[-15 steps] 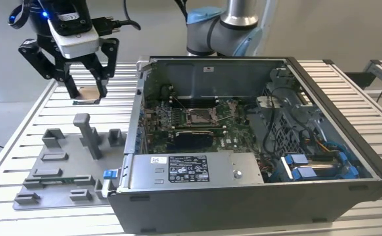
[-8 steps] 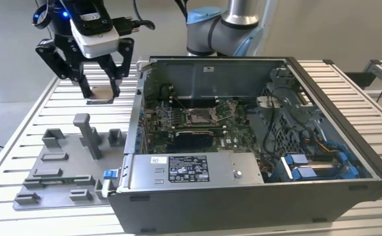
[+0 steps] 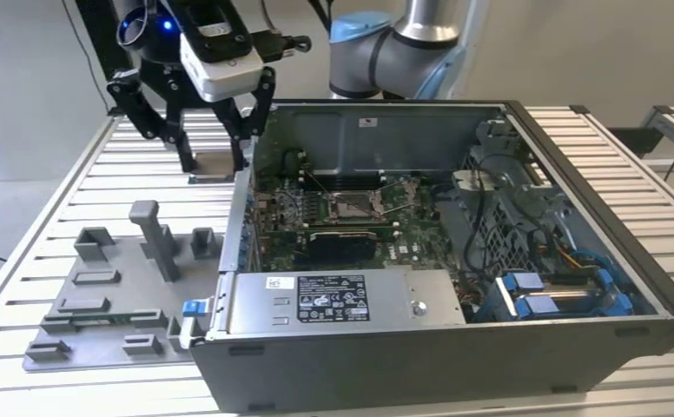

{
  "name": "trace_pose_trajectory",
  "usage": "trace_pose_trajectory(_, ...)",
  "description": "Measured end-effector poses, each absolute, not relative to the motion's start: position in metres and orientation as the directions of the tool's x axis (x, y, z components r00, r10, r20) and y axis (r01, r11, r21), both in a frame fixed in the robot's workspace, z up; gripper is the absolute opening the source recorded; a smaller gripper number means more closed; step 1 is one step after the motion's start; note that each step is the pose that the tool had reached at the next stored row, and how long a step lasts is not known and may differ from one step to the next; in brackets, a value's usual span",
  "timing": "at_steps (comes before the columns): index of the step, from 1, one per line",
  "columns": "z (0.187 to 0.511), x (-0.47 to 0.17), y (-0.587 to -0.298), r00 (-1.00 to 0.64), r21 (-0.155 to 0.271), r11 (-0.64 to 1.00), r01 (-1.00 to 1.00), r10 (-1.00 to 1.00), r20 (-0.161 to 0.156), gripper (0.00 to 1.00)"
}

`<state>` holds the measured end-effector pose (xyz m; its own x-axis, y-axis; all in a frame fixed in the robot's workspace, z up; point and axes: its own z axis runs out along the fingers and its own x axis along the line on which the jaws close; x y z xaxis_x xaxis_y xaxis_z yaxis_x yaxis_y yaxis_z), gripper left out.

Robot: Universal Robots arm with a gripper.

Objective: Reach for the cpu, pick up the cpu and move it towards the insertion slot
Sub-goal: 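Pick up the cpu and move it towards the insertion slot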

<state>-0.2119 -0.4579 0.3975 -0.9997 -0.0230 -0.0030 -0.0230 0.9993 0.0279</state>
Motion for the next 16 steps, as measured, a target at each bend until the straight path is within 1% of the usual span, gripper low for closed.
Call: trace_pose_trajectory(16, 0.398, -0.144, -0.458, -1.0, 0.028, 0.999, -0.023, -0.023, -0.003, 0.0)
